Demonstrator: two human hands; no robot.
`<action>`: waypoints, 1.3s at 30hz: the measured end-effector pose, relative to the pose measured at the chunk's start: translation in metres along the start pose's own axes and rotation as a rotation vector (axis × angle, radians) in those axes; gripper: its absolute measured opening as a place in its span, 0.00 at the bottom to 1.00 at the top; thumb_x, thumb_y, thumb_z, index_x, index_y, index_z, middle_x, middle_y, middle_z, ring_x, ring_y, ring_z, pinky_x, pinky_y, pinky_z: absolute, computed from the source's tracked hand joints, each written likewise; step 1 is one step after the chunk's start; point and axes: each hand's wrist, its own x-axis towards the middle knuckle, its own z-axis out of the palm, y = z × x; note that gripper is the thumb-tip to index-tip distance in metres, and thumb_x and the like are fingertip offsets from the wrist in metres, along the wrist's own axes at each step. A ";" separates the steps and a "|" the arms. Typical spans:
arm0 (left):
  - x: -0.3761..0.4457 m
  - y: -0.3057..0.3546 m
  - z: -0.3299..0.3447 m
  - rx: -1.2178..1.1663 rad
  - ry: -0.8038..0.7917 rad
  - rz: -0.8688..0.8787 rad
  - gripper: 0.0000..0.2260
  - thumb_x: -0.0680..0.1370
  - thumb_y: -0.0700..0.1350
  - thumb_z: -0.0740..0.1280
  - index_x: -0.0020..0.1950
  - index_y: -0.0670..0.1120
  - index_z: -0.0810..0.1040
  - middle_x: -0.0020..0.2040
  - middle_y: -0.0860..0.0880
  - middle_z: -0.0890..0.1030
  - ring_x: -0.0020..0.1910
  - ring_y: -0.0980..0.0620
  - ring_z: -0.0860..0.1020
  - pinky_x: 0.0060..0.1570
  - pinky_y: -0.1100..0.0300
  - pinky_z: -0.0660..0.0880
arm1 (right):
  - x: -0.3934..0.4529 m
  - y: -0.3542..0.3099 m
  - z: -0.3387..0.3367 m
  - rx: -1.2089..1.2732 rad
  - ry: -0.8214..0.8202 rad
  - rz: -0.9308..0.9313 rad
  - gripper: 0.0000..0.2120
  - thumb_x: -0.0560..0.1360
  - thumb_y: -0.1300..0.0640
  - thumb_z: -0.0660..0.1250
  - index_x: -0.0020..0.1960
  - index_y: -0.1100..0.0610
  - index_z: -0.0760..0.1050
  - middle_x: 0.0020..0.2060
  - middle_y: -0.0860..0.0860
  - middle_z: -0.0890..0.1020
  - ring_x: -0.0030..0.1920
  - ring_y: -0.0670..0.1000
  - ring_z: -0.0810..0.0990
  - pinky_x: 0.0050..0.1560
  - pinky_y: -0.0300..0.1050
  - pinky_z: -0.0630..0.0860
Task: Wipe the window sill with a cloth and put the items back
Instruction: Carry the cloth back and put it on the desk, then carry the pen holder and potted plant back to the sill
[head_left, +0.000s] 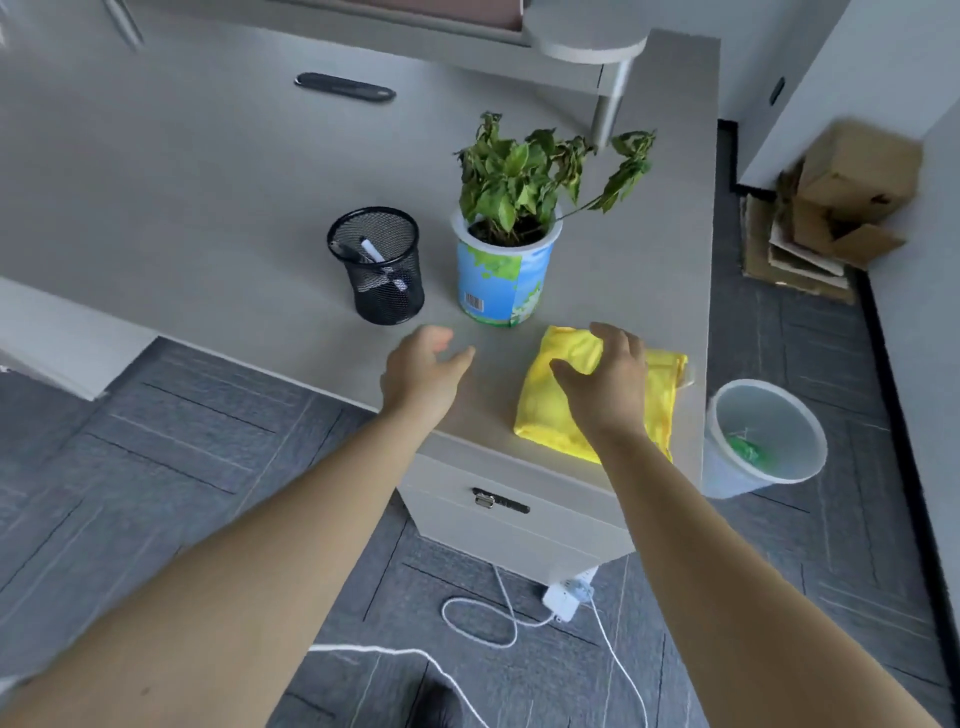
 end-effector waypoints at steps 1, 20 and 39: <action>0.003 -0.003 -0.009 0.018 0.043 0.000 0.17 0.73 0.45 0.67 0.59 0.40 0.74 0.62 0.41 0.77 0.63 0.42 0.73 0.65 0.48 0.68 | 0.003 -0.007 0.010 0.045 -0.024 -0.007 0.28 0.70 0.61 0.70 0.67 0.63 0.66 0.66 0.60 0.69 0.69 0.58 0.65 0.68 0.44 0.60; 0.137 -0.036 -0.040 -0.403 0.014 0.103 0.39 0.53 0.47 0.78 0.60 0.36 0.69 0.56 0.40 0.80 0.54 0.46 0.80 0.60 0.47 0.76 | 0.101 -0.020 0.088 0.492 0.005 -0.049 0.41 0.56 0.62 0.80 0.58 0.56 0.56 0.57 0.49 0.70 0.57 0.47 0.72 0.51 0.24 0.72; 0.102 -0.010 -0.050 -0.371 -0.011 0.245 0.40 0.51 0.58 0.79 0.54 0.37 0.74 0.55 0.38 0.81 0.55 0.40 0.79 0.58 0.40 0.75 | 0.060 -0.047 0.035 0.601 0.169 -0.108 0.44 0.53 0.57 0.77 0.64 0.61 0.61 0.55 0.50 0.73 0.56 0.49 0.76 0.53 0.32 0.75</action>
